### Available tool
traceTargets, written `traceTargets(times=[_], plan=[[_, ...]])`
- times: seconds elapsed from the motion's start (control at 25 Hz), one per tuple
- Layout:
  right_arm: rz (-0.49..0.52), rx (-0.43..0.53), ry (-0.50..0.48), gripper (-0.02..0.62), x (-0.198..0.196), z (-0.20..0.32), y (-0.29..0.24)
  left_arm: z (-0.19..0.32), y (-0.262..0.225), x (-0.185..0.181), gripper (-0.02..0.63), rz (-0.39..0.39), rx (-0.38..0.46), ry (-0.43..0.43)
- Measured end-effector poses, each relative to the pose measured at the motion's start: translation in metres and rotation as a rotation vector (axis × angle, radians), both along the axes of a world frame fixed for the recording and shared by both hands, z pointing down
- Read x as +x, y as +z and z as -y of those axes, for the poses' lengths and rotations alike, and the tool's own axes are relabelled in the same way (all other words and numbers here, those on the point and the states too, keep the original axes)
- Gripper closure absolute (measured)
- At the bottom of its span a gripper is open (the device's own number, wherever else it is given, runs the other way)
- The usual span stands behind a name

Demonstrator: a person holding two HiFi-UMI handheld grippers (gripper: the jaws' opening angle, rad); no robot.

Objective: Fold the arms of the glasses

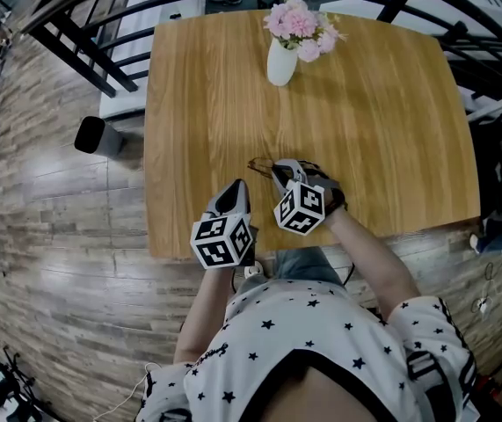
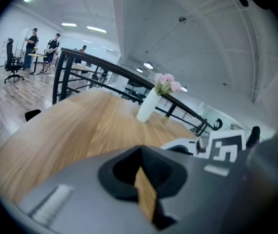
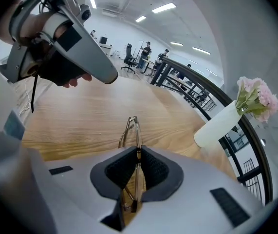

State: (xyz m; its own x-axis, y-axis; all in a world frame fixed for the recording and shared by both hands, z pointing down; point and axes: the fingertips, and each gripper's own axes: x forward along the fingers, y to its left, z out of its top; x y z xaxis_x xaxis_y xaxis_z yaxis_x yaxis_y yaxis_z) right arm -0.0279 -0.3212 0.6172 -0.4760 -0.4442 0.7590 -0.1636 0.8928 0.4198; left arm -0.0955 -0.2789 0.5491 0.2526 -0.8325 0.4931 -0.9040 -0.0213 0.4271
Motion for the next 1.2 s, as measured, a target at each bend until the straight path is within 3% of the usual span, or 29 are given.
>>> traceTargets(times=[0.8,1.2], plan=[[-0.035,-0.042,-0.001,0.561,-0.005,-0.025,0.015,-0.031,0.004,-0.004,0.598,-0.016,-0.017,-0.017],[0.007,0.007,0.056,0.561,-0.005,-0.032,-0.010,-0.054,-0.009,-0.006,0.598,-0.022,0.016,-0.023]])
